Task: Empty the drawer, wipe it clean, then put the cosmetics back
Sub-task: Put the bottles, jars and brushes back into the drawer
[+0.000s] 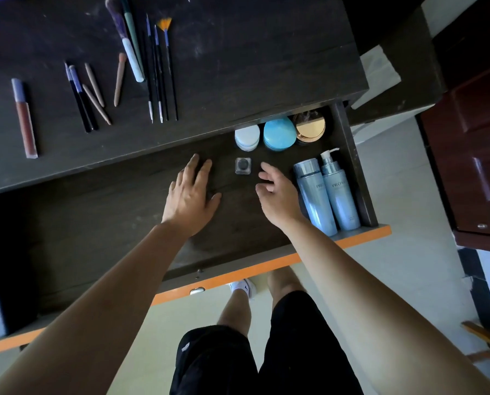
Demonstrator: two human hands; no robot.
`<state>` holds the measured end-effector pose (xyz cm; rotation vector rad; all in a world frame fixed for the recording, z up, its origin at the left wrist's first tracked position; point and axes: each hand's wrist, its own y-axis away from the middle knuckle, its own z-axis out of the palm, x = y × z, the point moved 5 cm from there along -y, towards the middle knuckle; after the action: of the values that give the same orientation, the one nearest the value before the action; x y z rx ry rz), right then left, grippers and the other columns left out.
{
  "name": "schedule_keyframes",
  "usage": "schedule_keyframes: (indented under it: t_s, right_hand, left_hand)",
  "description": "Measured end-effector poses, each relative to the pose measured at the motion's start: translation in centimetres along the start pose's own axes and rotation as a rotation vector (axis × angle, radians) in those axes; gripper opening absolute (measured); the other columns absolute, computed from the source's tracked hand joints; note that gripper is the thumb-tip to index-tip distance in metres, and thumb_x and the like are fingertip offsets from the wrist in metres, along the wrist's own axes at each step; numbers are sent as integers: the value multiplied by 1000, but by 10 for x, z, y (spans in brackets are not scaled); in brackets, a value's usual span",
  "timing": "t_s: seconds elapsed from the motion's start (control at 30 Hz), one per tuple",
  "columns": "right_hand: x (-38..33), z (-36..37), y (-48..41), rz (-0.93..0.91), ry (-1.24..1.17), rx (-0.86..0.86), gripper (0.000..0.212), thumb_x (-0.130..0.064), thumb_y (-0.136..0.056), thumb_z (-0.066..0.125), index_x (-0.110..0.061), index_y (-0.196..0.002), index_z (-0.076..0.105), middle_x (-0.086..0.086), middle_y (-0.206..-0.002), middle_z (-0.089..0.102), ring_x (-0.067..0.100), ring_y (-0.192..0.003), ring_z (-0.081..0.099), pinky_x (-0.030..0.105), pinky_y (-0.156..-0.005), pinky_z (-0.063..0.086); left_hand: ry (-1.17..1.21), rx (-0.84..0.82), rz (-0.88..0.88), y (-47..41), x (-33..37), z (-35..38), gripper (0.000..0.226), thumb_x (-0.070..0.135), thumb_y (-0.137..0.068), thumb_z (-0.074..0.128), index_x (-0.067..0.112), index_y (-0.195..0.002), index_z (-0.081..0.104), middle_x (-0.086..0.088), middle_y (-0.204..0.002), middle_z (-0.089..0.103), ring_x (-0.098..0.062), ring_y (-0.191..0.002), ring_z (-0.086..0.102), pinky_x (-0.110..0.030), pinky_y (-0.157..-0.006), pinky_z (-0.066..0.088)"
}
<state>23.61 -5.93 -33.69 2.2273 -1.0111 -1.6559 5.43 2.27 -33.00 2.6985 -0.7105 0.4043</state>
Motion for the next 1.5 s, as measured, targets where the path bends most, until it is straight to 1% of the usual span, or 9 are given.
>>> schedule_keyframes:
  t_s: [0.1, 0.27, 0.43, 0.63, 0.8, 1.03, 1.2, 1.33, 1.5]
  right_hand:
    - [-14, -24, 9, -294, 208, 221, 39, -13, -96, 55, -17, -134, 56, 0, -128, 59, 11, -109, 60, 38, -91, 55]
    - [-42, -74, 10, -611, 504, 589, 43, -26, -98, 55, -9, -136, 55, 17, -143, 47, 28, -133, 46, 37, -107, 43]
    - [-66, -85, -39, -542, 866, 369, 64, -35, -97, 46, -17, -155, 28, 18, -163, 14, 39, -150, 12, 52, -120, 20]
    - [-65, -74, -52, -458, 951, 259, 78, -35, -94, 51, -22, -159, 9, 14, -165, -3, 37, -152, -5, 55, -121, 14]
    - [-65, -75, -51, -466, 958, 236, 83, -34, -89, 51, -22, -159, 7, 15, -165, -6, 38, -151, -8, 56, -121, 13]
    - [-66, -74, -48, -422, 974, 243, 86, -32, -88, 56, -25, -158, 7, 11, -166, -7, 35, -152, -8, 55, -121, 13]
    - [-84, -61, -48, -392, 882, 266, 79, -25, -88, 53, -27, -157, 15, 6, -166, -3, 31, -152, -8, 56, -121, 7]
    - [-81, -67, -44, -338, 815, 392, 67, -23, -89, 52, -20, -151, 30, 13, -164, 13, 36, -152, 3, 58, -120, 6]
    - [-123, -21, -56, -489, 711, 378, 68, -19, -79, 48, -14, -147, 38, 18, -159, 25, 38, -150, 12, 57, -119, 10]
  left_hand:
    - [45, 7, -4, -6, 12, 1, 75, 42, -84, 67, 19, -148, 35, -9, -156, 27, -31, -137, 35, -49, -106, 37]
    - [114, 48, -75, -23, 38, 10, 68, 51, -82, 66, 25, -141, 46, -5, -143, 44, -28, -130, 40, -45, -103, 36]
    - [262, 219, -284, -30, 44, 15, 44, 40, -85, 66, 24, -125, 58, -5, -116, 60, -26, -110, 53, -38, -91, 42]
    - [533, 310, -517, -47, 24, 9, 42, 31, -84, 68, 15, -121, 57, -3, -106, 62, -24, -102, 58, -34, -87, 48]
    - [567, 305, -471, -65, 29, 5, 29, 27, -86, 68, 8, -107, 59, -6, -103, 64, -21, -95, 61, -23, -82, 44]
    - [475, 183, -328, -27, 29, -5, 50, 30, -90, 61, 16, -136, 48, -5, -125, 56, -22, -117, 54, -36, -96, 47]
    - [236, 409, -167, 13, 0, -59, 38, 28, -92, 59, 13, -128, 57, -5, -119, 61, -25, -109, 55, -36, -95, 44]
    - [140, 515, -75, 26, -9, -86, 35, 25, -91, 61, 14, -124, 59, -5, -122, 59, -27, -114, 52, -37, -95, 39]
    - [102, 588, -80, 3, -38, -123, 43, 26, -90, 62, 12, -130, 55, -9, -131, 52, -30, -122, 46, -41, -98, 36]
